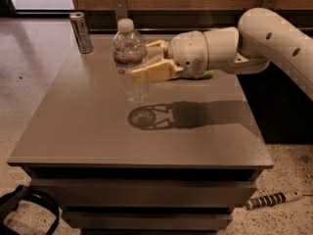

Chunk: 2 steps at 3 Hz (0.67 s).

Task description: Move water bottle near redbull can

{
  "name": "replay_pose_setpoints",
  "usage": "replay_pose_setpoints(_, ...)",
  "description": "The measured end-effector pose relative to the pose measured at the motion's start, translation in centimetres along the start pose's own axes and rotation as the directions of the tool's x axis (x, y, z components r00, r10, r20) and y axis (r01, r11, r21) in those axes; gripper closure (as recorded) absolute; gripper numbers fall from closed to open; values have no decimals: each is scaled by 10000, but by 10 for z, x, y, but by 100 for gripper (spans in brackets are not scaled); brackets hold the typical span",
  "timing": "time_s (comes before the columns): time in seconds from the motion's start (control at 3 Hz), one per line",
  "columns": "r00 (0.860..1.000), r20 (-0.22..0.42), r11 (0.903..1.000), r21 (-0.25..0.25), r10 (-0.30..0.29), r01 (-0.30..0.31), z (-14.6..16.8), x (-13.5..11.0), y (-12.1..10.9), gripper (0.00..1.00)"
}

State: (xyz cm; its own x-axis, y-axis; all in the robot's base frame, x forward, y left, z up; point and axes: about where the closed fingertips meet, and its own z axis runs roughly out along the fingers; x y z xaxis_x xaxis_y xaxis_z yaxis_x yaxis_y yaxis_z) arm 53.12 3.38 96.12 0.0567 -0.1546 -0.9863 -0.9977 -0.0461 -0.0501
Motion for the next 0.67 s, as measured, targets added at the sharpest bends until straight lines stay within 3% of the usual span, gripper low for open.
replay_pose_setpoints(0.33, 9996, 272, 9985, 530, -119, 105, 21, -29, -36, 100)
replay_pose_setpoints(0.67, 9993, 192, 9784, 2049, -324, 278, 27, -49, -80, 100)
